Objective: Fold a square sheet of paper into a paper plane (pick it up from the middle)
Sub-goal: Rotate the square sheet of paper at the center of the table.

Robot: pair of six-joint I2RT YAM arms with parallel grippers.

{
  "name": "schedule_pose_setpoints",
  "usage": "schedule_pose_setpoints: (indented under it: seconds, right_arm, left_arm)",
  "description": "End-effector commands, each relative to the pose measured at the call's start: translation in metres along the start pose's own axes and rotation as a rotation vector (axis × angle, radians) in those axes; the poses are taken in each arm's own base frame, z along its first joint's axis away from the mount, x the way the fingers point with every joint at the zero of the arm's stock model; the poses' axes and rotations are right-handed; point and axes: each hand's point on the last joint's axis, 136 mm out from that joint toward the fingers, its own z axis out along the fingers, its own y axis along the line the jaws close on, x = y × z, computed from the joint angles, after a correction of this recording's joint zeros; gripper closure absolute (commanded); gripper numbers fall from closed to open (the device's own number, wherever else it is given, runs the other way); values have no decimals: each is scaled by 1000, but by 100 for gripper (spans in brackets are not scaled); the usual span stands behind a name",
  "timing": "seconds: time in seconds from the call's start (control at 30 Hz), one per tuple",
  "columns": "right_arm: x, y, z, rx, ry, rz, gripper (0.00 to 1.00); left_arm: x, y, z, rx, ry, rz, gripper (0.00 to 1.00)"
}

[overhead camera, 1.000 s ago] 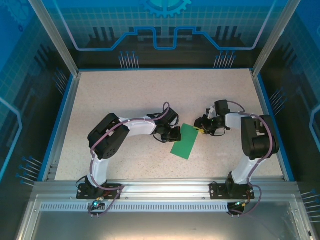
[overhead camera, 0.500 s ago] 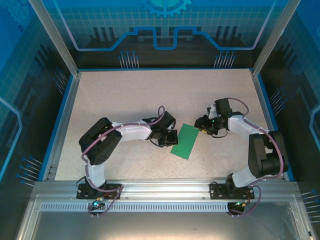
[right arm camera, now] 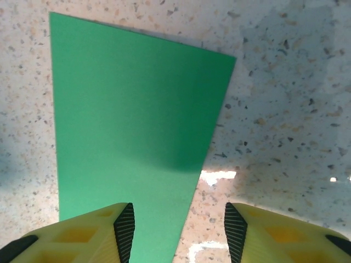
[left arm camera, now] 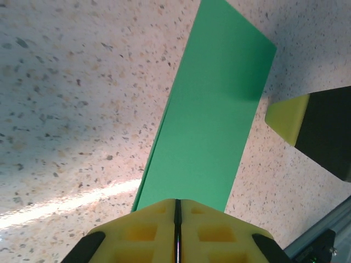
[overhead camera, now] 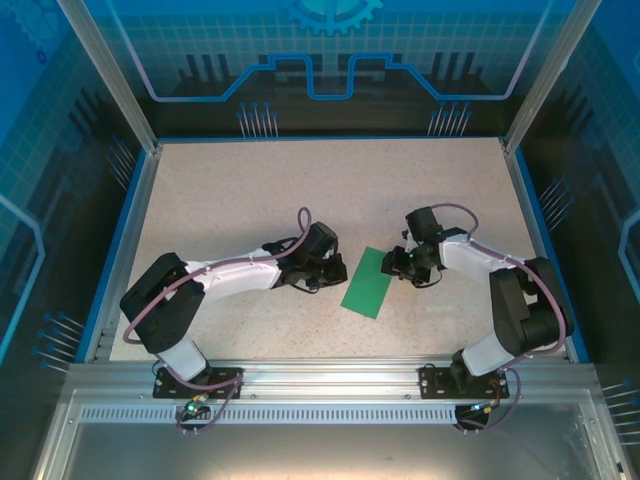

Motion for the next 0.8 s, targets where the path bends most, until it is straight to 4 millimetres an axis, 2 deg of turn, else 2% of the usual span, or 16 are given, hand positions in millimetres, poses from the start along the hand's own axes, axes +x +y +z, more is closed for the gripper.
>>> schedule_pose_setpoints:
  seconds: [0.0,0.03,0.13,0.2,0.4,0.57,0.77]
  right_arm:
    - [-4,-3,5,75,4,-2,48]
    - [-12,5,4,70,-10,-12,48]
    - [-15,11,5,99,-17,-38,48]
    - [-17,13,4,119,-28,-41,45]
    - [-21,9,9,174,-19,-14,43]
    - [-25,18,12,187,-6,-51,42]
    - [-23,33,26,168,40,-90,41]
  left_arm:
    - [2,16,-5,-64,-23,17,88]
    - [2,17,-6,-68,-28,18,88]
    - [1,20,-9,-76,-38,20,87]
    - [1,22,-11,-84,-40,23,87]
    - [-1,28,-19,-92,-57,21,87]
    - [-4,31,-24,-101,-76,24,86]
    - [-5,33,-28,-105,-84,19,85]
